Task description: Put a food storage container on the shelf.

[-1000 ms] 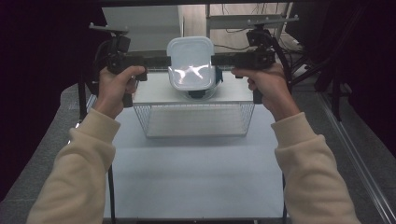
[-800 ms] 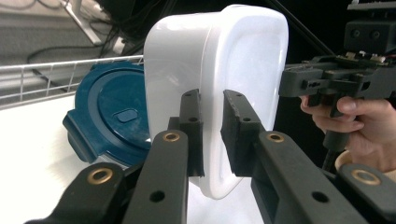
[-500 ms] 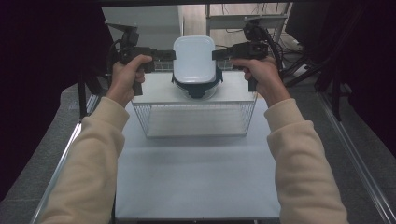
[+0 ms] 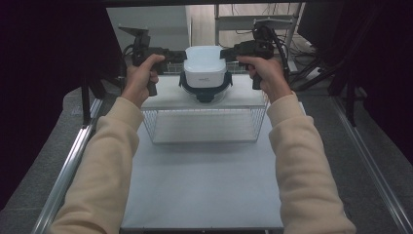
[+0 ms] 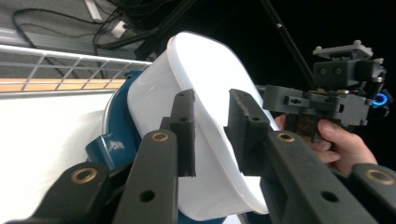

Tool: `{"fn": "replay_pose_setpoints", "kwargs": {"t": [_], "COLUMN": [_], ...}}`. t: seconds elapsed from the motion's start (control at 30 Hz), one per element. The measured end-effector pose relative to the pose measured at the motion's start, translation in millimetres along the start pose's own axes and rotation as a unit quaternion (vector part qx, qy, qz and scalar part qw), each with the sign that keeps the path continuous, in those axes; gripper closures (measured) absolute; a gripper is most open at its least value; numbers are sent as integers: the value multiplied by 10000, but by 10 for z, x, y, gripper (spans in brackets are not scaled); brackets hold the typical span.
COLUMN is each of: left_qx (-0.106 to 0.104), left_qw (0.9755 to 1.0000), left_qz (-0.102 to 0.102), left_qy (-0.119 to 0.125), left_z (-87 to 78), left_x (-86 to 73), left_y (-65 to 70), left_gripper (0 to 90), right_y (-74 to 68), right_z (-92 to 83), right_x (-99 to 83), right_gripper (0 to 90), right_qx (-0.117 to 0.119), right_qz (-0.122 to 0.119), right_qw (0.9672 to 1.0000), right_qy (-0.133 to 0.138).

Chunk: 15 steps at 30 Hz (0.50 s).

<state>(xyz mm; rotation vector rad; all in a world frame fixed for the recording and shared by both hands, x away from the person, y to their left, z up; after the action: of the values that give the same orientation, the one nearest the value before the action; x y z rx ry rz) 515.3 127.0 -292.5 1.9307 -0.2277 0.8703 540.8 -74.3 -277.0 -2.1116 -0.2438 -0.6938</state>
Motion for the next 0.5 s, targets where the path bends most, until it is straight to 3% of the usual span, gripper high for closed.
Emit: {"fn": "replay_pose_setpoints", "kwargs": {"t": [0.07, 0.17, 0.23, 0.33, 0.4, 0.5], "left_qx": [72, 377, 526, 626, 891, 1041], "left_qw": [10000, 9987, 9971, 9930, 9878, 9829], "left_qz": [53, 325, 500, 899, 1208, 1476], "left_qy": [36, 114, 227, 440, 416, 371], "left_z": [-2, -50, -130, -325, -453, -650], "left_x": [-1, 0, -6, -91, -204, -388], "left_y": [-9, -13, 10, 103, 119, 132], "left_gripper": [697, 574, 463, 463, 442, 408], "right_y": [1, -31, -82, -141, -156, -123], "right_z": [7, -22, -126, -310, -432, -601], "right_x": [-3, -11, -9, -80, -175, -371], "right_gripper": [641, 518, 448, 433, 408, 385], "right_qx": [69, 104, 49, -8, 8, -205], "right_qz": [56, -23, -254, -721, -1037, -1613], "right_qw": [9999, 9997, 9986, 9950, 9923, 9849], "right_qy": [72, 204, 454, 693, 677, 596]}}
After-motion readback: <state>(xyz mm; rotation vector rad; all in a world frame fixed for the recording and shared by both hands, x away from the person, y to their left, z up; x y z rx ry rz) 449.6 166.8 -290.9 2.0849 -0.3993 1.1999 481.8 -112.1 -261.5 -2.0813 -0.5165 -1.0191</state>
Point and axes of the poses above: each handheld gripper's, and its own axes: z roughly forward along the jaws, x roughly out of its top, y roughly to its right, the point moved 8 cm from there along z, roughly forward along the jaws, and after that the axes turned 4 degrees about z, right-handed, at the moved point
